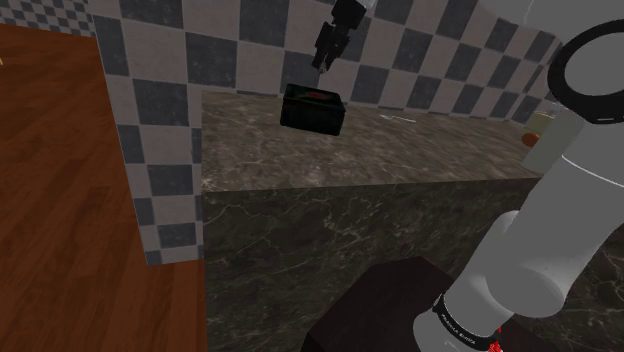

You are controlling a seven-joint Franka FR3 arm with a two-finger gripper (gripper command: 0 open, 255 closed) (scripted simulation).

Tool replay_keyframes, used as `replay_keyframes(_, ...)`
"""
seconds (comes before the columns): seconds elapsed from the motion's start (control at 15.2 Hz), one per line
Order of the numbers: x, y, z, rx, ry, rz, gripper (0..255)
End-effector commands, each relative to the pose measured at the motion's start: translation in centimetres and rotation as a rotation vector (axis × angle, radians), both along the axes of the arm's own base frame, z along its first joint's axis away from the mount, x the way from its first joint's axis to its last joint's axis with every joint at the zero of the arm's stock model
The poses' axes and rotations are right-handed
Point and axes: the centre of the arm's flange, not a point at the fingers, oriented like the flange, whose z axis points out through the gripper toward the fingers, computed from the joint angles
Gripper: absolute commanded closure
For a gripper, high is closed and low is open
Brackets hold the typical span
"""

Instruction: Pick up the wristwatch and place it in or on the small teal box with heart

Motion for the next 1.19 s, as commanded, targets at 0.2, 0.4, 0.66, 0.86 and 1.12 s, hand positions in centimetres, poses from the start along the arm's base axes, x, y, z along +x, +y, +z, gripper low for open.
replay_keyframes(0.2,4.6,-4.8,-0.4,-0.001,-0.001,0.001,255)
replay_keyframes(0.4,4.6,-4.8,-2.0,-0.001,-0.001,0.001,255)
replay_keyframes(0.66,4.6,-4.8,-4.1,-0.001,-0.001,0.001,255)
replay_keyframes(0.86,4.6,-4.8,-5.7,-0.001,-0.001,0.001,255)
replay_keyframes(1.12,4.6,-4.8,-6.6,-0.001,-0.001,0.001,255)
